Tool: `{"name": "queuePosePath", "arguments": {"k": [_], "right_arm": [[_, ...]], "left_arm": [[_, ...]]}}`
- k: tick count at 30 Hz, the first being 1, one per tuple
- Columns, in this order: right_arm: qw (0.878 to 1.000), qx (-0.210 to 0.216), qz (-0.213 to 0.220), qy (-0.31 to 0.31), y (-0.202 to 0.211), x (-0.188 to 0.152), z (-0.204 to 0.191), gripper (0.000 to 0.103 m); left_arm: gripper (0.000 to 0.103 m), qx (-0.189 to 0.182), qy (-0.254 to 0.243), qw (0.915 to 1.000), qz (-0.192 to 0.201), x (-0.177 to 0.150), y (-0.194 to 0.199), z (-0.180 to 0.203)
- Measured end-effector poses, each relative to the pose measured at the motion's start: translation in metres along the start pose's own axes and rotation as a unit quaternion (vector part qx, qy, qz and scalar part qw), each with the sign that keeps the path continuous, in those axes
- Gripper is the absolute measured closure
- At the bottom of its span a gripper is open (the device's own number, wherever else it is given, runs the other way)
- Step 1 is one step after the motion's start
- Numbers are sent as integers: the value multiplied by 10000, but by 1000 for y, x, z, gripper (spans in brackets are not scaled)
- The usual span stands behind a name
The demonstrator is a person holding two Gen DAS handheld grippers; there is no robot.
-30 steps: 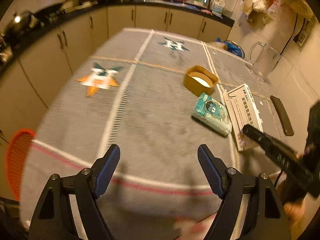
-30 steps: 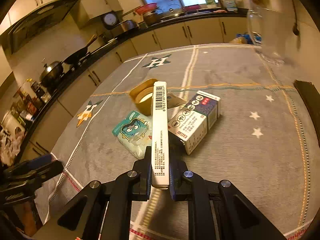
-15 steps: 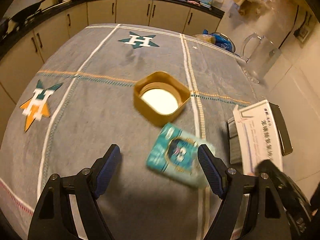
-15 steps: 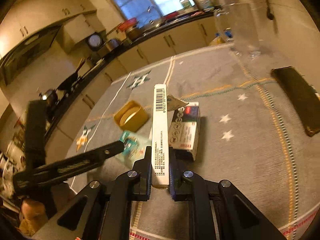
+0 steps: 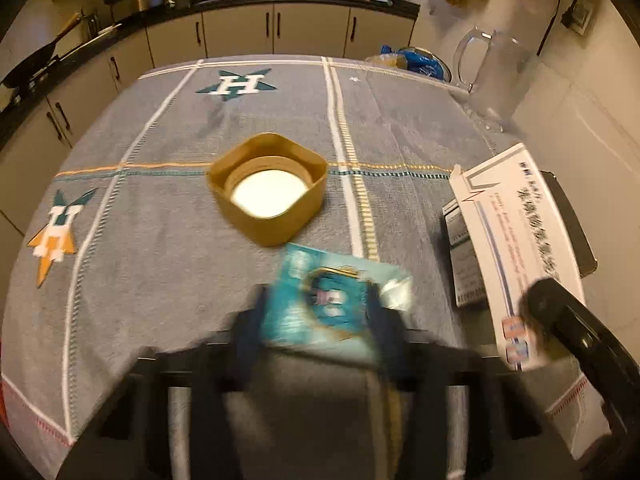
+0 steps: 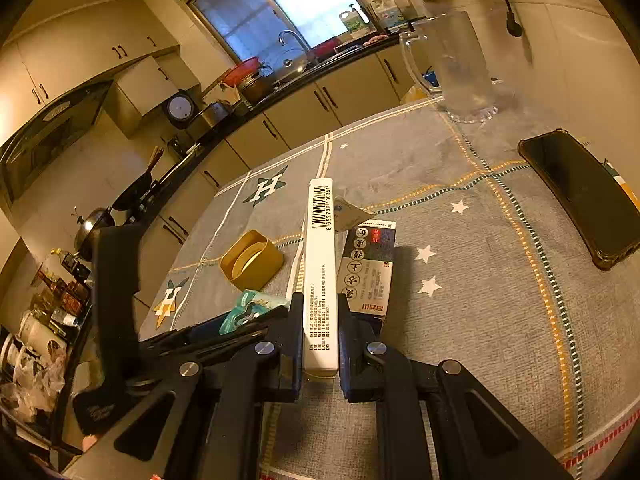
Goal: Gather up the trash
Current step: 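Grasp the teal packet with left tool while right tool holds the white box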
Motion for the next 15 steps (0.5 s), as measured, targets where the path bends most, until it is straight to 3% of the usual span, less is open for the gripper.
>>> {"name": "queuePosePath", "arguments": {"k": [4,7,10,11,12,13,15], "right_arm": [[10000,-1,-25,97,-2,-1,-5,88],[9999,5,-50,154,-4,-3,-9,88],[9999,-9,-39,165,-5,-3,-10,88],[9999,-5,-25,143,-5,-2,-9,88],[9999,3,-4,109,-4,0,-7,88],[10000,8,14,79,-4,0,-6,88],[10000,15,54,9,-2,1,-2,88]], "left_arm": [[99,-3,27,10000,-80,-15,13,-18],[99,-3,-81,10000,-25,-25,25,-22],[97,-152,-504,9986,72,-34,43,-13],[93,-178,-618,9978,129,-36,47,-10],[73,-191,-789,9965,205,-37,52,-6],[40,-182,-926,9951,283,-35,55,-2],[19,-168,-1213,9907,586,-29,61,7]]}}
Point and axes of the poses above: each gripper's, at about its wrist camera, not at the fingertips, and y roughly against the way its jaws point, z to its right, x to its top, the point moved 6 cm from there along -y, roughly the way its jaws point, and after that the axes turned 6 degrees about x, right-handed, at the moved point
